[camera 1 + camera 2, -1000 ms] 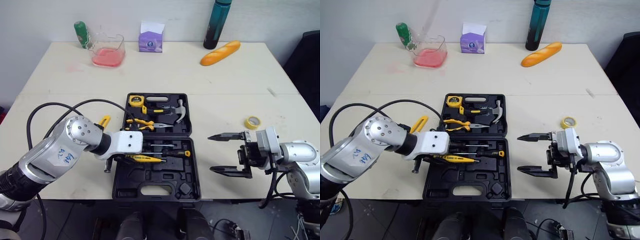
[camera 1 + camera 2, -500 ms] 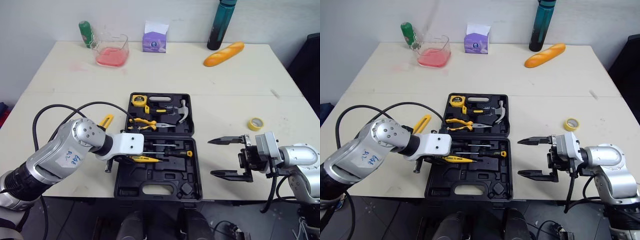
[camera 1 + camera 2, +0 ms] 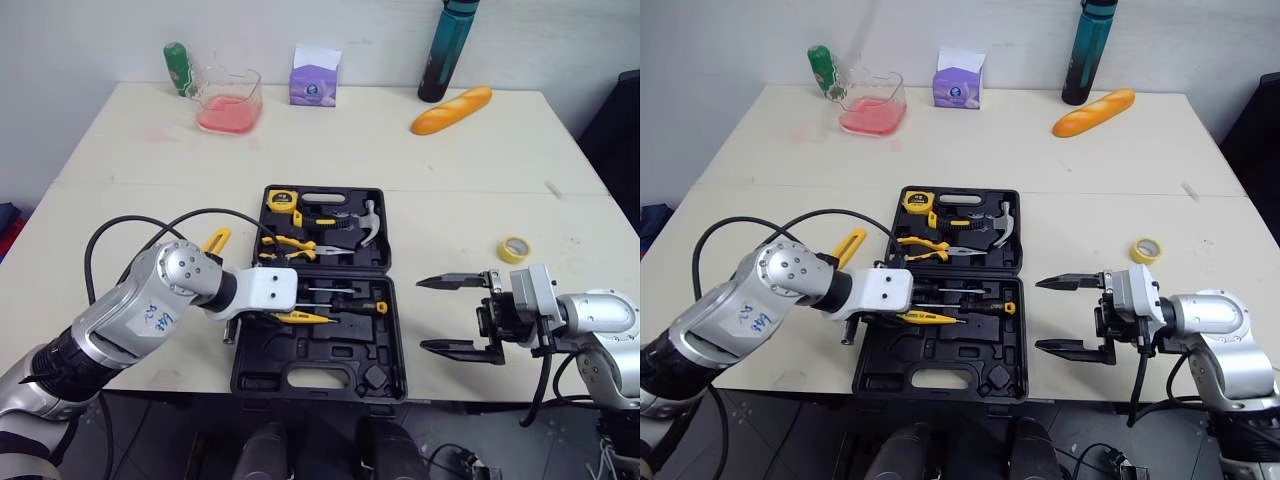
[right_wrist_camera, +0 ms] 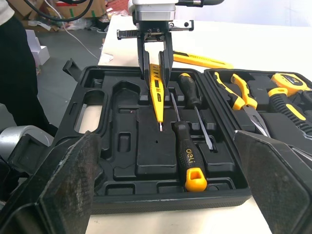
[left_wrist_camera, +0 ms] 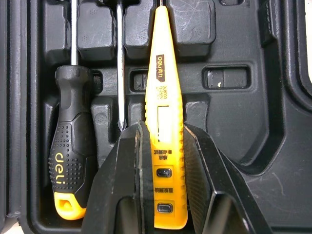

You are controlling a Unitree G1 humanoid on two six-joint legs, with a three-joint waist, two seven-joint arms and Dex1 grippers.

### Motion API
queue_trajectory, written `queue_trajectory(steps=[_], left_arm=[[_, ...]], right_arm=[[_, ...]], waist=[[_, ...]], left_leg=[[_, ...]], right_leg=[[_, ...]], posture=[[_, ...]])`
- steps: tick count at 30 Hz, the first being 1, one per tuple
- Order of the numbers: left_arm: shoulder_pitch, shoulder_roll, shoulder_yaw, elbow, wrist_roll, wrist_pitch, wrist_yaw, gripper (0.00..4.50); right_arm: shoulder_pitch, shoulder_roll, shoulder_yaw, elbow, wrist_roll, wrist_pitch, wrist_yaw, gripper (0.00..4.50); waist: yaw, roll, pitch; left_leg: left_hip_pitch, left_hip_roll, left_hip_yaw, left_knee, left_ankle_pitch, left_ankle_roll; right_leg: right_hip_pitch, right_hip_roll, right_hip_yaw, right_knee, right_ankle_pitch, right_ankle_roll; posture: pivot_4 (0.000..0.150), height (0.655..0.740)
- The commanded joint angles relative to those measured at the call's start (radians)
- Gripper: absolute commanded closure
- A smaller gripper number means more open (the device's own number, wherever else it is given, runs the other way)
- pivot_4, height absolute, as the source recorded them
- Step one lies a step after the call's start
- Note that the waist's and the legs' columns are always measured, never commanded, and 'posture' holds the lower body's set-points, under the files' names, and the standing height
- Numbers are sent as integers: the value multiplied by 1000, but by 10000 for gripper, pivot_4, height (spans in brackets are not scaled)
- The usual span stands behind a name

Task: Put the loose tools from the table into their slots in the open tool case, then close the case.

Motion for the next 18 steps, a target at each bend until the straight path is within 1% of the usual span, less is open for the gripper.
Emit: queue_trajectory(steps=[1, 2, 6, 11, 13, 16, 18], left_arm=[[27, -20, 20, 11, -13, 25, 7, 34982], [28, -27, 27, 14, -10, 14, 13, 29452], [35, -57, 59, 12, -37, -31, 1, 12249], [56, -48, 108, 10, -71, -81, -25, 12249], [73, -48, 173, 24, -98, -120, -18, 12249], [121, -63, 273, 57, -134, -263, -8, 12249], [160, -95, 361, 81, -185, -390, -11, 12249]], right_arm=[[1, -4, -20, -39, 13, -9, -3, 0], [0, -4, -18, -38, 12, -9, -2, 0], [-5, -3, -15, -39, 13, -4, -5, 0], [-13, -2, -8, -38, 13, 3, -6, 0], [-19, -2, -6, -34, 12, 6, -5, 0], [-18, -5, -8, -31, 11, 6, -2, 0], [-17, -7, -14, -27, 12, 4, -1, 0]], waist=[[0, 0, 0], [0, 0, 0], [0, 0, 0], [-1, 0, 0], [-2, 0, 0], [-2, 0, 0], [-2, 0, 0]], left_leg=[[0, 0, 0, 0, 0, 0], [0, 0, 0, 0, 0, 0], [0, 0, 0, 0, 0, 0], [-1, 0, 0, 1, 0, 0], [-1, 0, 0, 1, 0, 0], [-1, 1, 0, 1, 0, 0], [0, 2, 0, 1, 0, 0]], right_leg=[[0, 0, 0, 0, 0, 0], [0, 0, 0, 0, 0, 0], [0, 0, 0, 0, 0, 0], [0, 0, 0, 0, 0, 0], [0, 0, 0, 0, 0, 0], [0, 0, 0, 0, 0, 0], [0, -1, -1, 0, 0, 0]], posture=[[1500, 7400], [1500, 7400], [1500, 7400], [1500, 7400], [1500, 7400], [1500, 7400], [1500, 7400]])
